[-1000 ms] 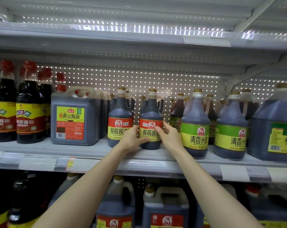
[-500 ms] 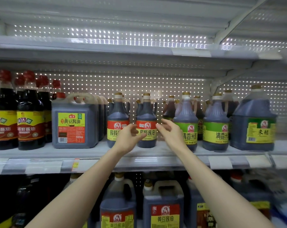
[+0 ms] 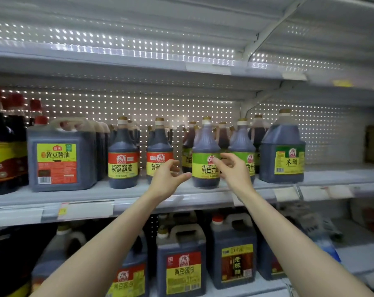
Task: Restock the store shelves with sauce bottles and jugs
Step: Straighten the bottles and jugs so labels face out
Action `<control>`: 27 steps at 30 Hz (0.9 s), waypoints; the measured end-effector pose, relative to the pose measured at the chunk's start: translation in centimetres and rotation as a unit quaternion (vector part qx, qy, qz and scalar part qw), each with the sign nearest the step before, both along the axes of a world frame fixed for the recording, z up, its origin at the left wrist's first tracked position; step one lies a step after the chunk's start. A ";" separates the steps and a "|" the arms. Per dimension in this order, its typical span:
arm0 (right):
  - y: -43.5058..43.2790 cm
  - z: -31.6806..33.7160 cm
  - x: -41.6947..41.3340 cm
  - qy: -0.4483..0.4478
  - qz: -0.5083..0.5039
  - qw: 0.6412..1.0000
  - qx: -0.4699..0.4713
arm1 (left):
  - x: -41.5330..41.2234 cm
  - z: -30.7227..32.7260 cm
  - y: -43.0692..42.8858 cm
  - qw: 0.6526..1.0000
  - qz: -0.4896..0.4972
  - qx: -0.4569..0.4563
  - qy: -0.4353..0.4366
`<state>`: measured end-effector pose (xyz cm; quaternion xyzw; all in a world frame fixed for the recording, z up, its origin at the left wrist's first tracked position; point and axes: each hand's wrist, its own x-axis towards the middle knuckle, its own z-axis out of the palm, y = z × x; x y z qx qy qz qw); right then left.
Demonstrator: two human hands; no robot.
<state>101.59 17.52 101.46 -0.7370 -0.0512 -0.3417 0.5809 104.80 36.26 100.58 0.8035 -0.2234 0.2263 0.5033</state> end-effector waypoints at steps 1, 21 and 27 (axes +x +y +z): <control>-0.5 0.1 0.2 0.001 0.006 1.000 -0.002 | 0.1 0.0 -0.7 1.000 0.004 0.002 0.003; -5.5 0.1 6.7 0.014 0.175 0.981 -0.077 | 3.3 0.1 -7.6 0.996 0.073 -0.008 0.054; -5.5 0.1 6.5 0.002 0.166 0.982 -0.096 | 4.0 0.1 -7.5 0.996 0.075 -0.002 0.051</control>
